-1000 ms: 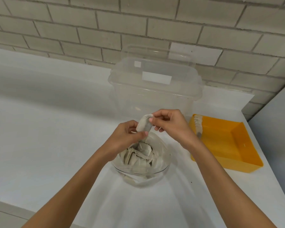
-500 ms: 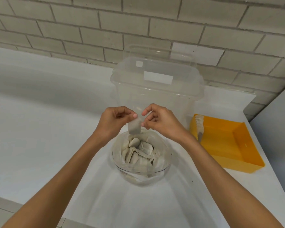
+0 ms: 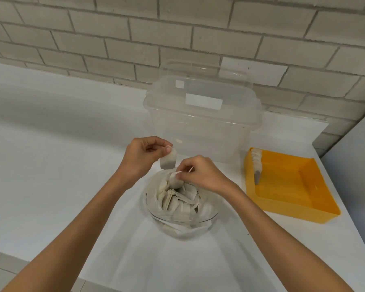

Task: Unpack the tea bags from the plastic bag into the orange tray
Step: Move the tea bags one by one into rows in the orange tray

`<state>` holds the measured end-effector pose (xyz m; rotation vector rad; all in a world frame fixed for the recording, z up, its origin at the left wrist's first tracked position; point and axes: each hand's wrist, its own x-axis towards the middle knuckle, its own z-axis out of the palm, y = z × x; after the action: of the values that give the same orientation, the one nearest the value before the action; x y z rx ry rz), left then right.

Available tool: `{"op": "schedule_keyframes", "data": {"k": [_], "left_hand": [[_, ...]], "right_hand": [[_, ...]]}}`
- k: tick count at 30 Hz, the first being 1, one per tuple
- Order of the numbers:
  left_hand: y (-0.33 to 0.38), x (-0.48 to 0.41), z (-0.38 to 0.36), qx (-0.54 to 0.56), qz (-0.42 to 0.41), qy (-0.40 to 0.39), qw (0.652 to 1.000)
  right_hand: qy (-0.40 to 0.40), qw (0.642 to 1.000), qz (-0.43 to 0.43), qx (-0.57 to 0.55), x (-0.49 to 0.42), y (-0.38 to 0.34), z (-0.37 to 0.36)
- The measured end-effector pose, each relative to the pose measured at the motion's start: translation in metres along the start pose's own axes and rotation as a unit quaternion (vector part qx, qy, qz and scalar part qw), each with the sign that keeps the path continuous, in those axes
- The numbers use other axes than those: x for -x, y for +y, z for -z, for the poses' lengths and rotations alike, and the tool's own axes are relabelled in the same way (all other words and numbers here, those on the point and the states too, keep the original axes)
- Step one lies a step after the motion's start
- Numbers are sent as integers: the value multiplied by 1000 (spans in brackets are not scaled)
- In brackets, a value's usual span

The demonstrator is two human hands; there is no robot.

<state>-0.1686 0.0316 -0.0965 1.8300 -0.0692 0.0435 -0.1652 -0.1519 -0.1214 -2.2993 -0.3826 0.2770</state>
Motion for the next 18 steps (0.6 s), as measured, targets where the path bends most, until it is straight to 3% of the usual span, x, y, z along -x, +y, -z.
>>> {"op": "schedule_keyframes", "data": {"k": [5,10,14,18], "left_hand": [[4,-2,-6,-2,-9,-14,1000],[20,-6,-26,9,-38,-33,999],[38,-11,-52,13,-72,-65,995],[51,-14,-84,12,-91,-103,990]], "right_hand": [[9,989,-64,-135,7,-1,26],[55,979,-62,-184,28,-8,70],[129,973,-55,-181,51,-6,112],[217,967,-84,-102,70,21,148]]}}
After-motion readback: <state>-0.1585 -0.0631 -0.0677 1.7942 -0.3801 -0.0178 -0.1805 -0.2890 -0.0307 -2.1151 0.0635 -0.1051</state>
